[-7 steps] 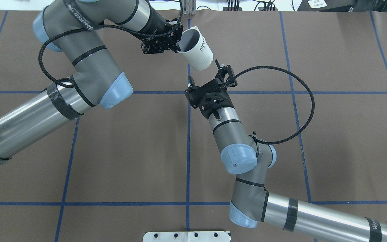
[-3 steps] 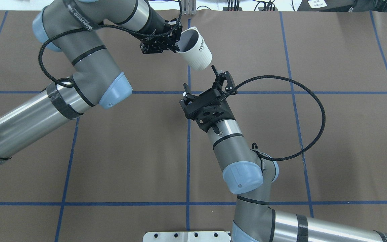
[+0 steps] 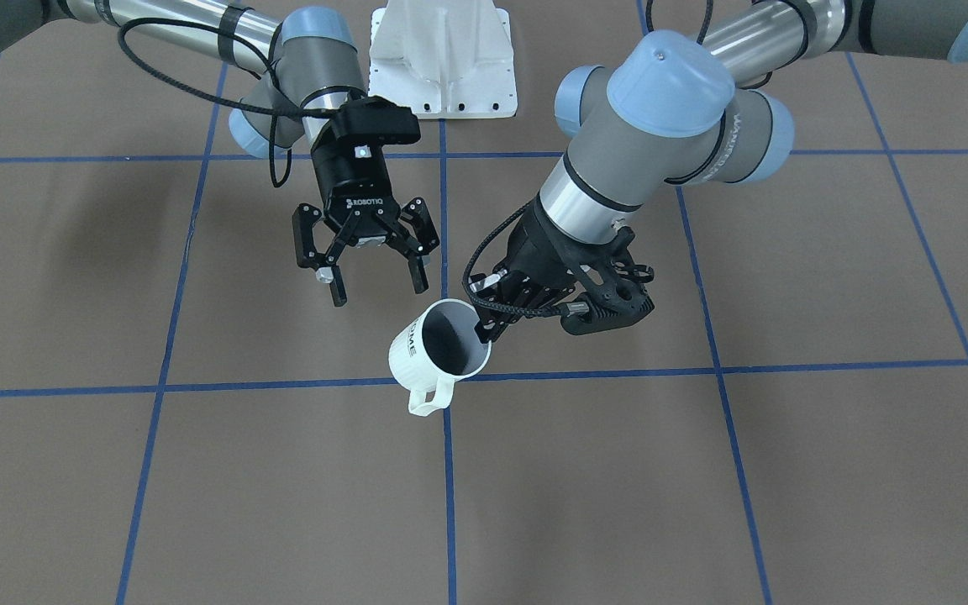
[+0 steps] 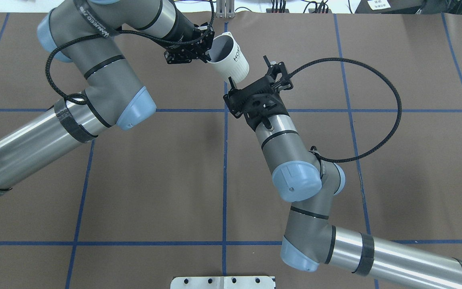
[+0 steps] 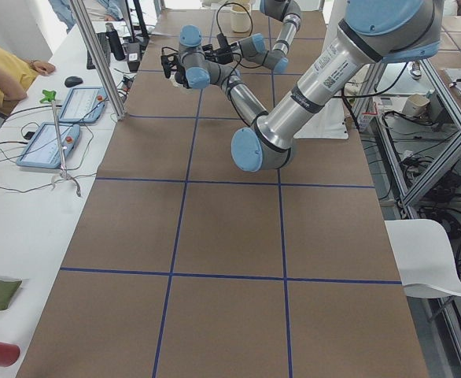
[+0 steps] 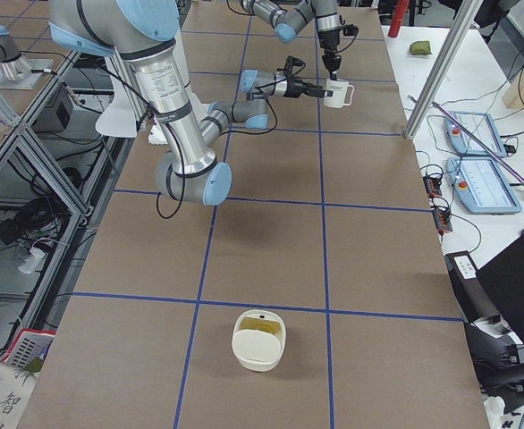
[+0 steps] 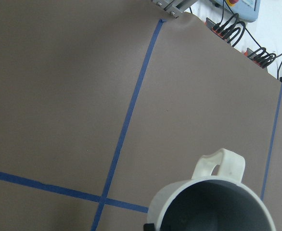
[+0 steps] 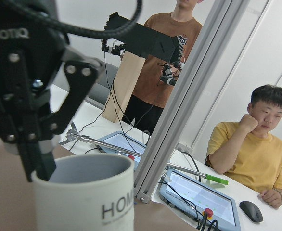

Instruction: Left arm hands cup to right arm to dump lemon

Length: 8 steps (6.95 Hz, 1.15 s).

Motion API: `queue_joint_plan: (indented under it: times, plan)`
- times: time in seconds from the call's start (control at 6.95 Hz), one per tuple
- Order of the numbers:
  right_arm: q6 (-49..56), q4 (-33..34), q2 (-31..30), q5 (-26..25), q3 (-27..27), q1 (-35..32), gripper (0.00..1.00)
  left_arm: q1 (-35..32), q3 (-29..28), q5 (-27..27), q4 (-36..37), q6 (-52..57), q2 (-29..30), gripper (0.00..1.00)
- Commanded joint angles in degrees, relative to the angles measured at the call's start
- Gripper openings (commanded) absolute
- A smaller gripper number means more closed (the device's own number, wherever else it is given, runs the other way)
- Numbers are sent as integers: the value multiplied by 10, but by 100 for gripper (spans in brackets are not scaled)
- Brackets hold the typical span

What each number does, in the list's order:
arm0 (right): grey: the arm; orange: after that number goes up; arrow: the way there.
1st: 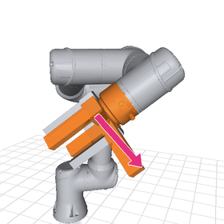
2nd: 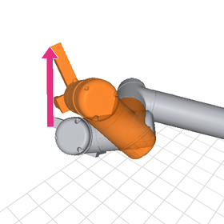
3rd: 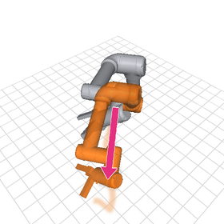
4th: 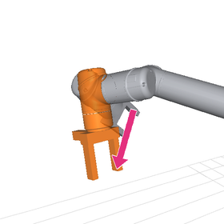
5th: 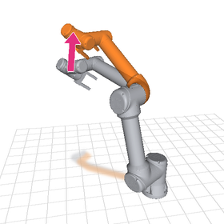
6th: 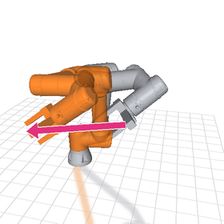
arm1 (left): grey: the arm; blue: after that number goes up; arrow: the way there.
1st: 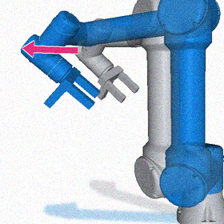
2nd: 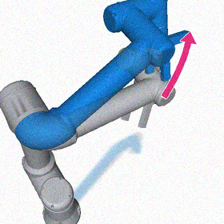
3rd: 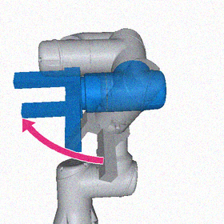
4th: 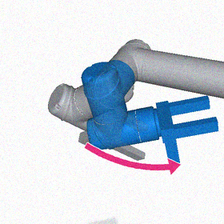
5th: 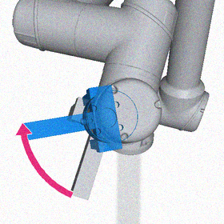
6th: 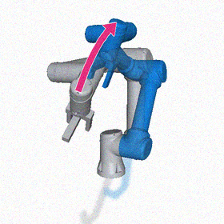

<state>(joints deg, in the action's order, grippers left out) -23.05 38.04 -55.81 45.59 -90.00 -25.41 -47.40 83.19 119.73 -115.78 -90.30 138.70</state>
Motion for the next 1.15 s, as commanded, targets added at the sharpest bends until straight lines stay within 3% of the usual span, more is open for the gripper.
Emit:
queue_joint_plan:
  times: [0.0,0.29,0.43,0.72,0.86,1.01]
  plan:
    - [-74,67,2,131,-8,-71,99,-2,0,-3,0,0,-9,0]
    - [-80,100,-3,158,-28,-86,99,-15,-6,-9,2,20,-11,0]
    - [-106,153,3,164,-37,-95,99,-19,-4,-9,3,54,-31,0]
    - [-168,256,11,308,-63,-154,100,-30,1,-6,6,68,-48,0]
    - [-167,306,14,325,-67,-166,100,-34,7,-6,6,72,-61,0]
    - [-166,377,31,384,-67,-186,100,-39,20,-6,6,97,-83,0]
